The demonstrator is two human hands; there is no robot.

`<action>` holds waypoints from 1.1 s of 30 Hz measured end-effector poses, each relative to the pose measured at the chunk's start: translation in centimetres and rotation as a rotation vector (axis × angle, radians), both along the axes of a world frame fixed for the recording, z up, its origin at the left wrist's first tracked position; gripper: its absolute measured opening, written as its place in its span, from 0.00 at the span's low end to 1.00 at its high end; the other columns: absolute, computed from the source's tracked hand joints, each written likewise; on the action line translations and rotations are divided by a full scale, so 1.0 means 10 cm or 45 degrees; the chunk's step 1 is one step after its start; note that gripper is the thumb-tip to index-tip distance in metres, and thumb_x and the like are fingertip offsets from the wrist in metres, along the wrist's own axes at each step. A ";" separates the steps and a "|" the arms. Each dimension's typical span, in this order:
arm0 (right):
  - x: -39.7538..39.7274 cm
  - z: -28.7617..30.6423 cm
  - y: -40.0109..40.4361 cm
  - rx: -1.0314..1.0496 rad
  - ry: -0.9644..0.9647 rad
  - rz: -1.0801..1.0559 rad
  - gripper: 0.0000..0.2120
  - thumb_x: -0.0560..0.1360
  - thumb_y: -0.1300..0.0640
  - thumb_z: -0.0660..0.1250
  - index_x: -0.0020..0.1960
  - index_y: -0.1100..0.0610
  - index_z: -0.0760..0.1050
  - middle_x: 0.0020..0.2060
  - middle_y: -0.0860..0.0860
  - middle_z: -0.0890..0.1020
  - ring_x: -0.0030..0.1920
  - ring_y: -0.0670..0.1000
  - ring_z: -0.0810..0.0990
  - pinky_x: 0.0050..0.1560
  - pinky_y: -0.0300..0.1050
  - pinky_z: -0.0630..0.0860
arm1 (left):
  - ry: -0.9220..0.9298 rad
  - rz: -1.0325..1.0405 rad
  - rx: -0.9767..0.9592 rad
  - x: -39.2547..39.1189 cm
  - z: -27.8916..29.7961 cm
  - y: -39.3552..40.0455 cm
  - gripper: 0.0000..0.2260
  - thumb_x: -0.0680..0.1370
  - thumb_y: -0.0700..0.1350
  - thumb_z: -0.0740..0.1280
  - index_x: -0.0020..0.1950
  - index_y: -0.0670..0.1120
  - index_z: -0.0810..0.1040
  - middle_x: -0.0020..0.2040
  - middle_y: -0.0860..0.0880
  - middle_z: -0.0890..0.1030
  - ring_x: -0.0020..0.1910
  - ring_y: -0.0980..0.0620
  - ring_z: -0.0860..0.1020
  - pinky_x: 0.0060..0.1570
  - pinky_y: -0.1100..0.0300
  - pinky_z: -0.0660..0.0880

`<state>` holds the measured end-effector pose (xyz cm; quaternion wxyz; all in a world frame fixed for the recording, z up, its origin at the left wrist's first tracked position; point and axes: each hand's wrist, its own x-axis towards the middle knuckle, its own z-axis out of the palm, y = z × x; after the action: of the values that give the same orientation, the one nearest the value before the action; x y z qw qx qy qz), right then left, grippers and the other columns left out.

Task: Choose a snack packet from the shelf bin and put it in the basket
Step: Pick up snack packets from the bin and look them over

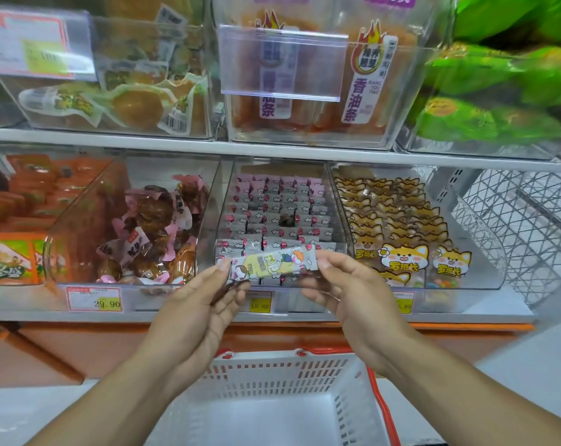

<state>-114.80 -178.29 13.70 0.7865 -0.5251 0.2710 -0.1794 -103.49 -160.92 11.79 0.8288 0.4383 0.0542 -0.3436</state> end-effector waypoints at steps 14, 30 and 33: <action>-0.07 -0.07 -0.07 -0.925 0.125 0.236 0.18 0.75 0.55 0.76 0.57 0.34 0.80 0.48 0.34 0.82 0.48 0.40 0.81 0.48 0.34 0.77 | -0.061 0.024 0.043 -0.03 0.02 -0.02 0.09 0.71 0.42 0.73 0.47 0.40 0.88 0.42 0.44 0.87 0.42 0.49 0.87 0.39 0.62 0.82; 0.03 -0.07 -0.04 -0.147 0.279 0.269 0.22 0.74 0.39 0.72 0.50 0.59 0.84 0.35 0.54 0.79 0.34 0.51 0.79 0.33 0.43 0.76 | -0.875 -0.312 0.430 -0.18 0.11 0.06 0.19 0.66 0.56 0.76 0.57 0.58 0.83 0.52 0.54 0.87 0.51 0.56 0.85 0.49 0.67 0.79; 0.03 -0.05 -0.04 -0.151 0.323 0.315 0.29 0.72 0.33 0.68 0.52 0.60 0.83 0.38 0.57 0.84 0.35 0.53 0.82 0.34 0.44 0.77 | -0.616 -0.212 0.361 -0.12 0.07 0.04 0.21 0.66 0.57 0.77 0.54 0.47 0.85 0.48 0.45 0.87 0.46 0.49 0.86 0.45 0.64 0.81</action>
<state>-114.47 -178.72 13.24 0.7299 -0.6182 0.2902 -0.0292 -104.69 -160.51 12.47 0.7171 0.6218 -0.1336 -0.2851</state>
